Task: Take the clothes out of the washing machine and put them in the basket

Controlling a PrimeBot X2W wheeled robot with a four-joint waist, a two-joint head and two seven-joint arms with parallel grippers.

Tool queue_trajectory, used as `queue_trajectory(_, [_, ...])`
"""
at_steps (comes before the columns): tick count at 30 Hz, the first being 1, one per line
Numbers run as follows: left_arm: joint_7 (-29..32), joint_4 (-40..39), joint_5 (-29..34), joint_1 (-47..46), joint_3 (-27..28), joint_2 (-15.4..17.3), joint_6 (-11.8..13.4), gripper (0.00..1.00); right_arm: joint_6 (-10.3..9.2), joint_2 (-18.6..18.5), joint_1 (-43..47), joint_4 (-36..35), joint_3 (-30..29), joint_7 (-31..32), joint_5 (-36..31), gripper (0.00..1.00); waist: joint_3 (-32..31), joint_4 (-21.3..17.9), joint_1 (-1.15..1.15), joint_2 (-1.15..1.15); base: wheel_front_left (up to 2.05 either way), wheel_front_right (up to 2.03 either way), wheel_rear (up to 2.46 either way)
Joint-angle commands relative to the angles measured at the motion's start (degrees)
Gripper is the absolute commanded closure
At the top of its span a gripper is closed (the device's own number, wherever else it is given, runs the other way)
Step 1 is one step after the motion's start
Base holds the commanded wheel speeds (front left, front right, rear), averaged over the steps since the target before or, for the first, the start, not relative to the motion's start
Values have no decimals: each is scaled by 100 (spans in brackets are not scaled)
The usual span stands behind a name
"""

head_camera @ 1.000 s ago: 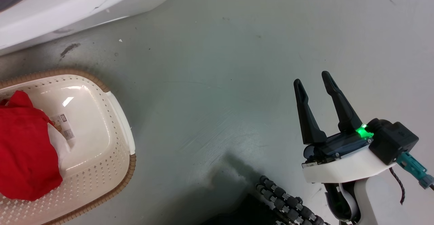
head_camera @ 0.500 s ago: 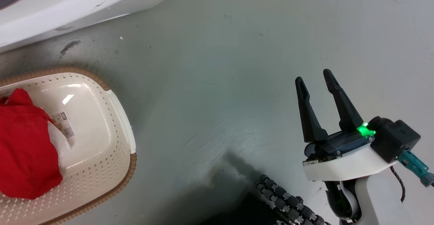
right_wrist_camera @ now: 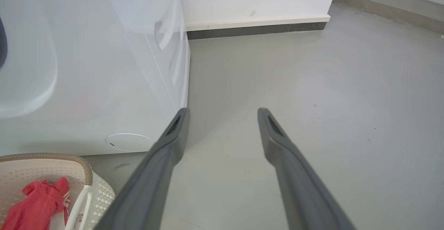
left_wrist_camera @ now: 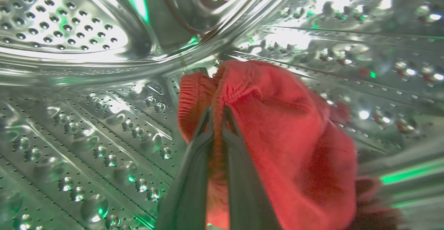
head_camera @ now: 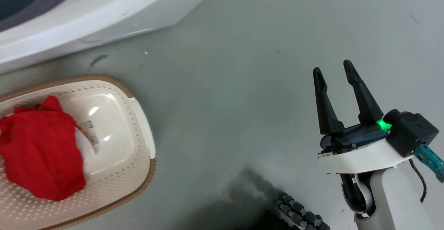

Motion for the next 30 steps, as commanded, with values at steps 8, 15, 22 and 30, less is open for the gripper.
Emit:
queue_trajectory(8, [-934, 113, -305, 855, -352, -223, -2, 100, -5, 9, 40, 124, -222, -13, -371, 0, -762, 610, 0, 0, 0, 0, 0])
queue_trajectory(15, [-1848, 211, -605, 1733, -524, -431, -1, 100, -5, 9, 192, 277, -360, -13, -674, 0, -1431, 1007, 0, 0, 0, 0, 0])
queue_trajectory(22, [-2739, 223, -725, 2625, -633, -676, -1, 100, -5, 9, 387, 421, -467, -13, -887, 0, -2136, 1339, 0, 0, 0, 0, 0])
queue_trajectory(30, [-2975, -691, -480, 3574, -316, -758, 254, 100, -5, 9, 675, 560, -530, -13, -1019, 0, -2783, 1746, 0, 0, 0, 0, 0])
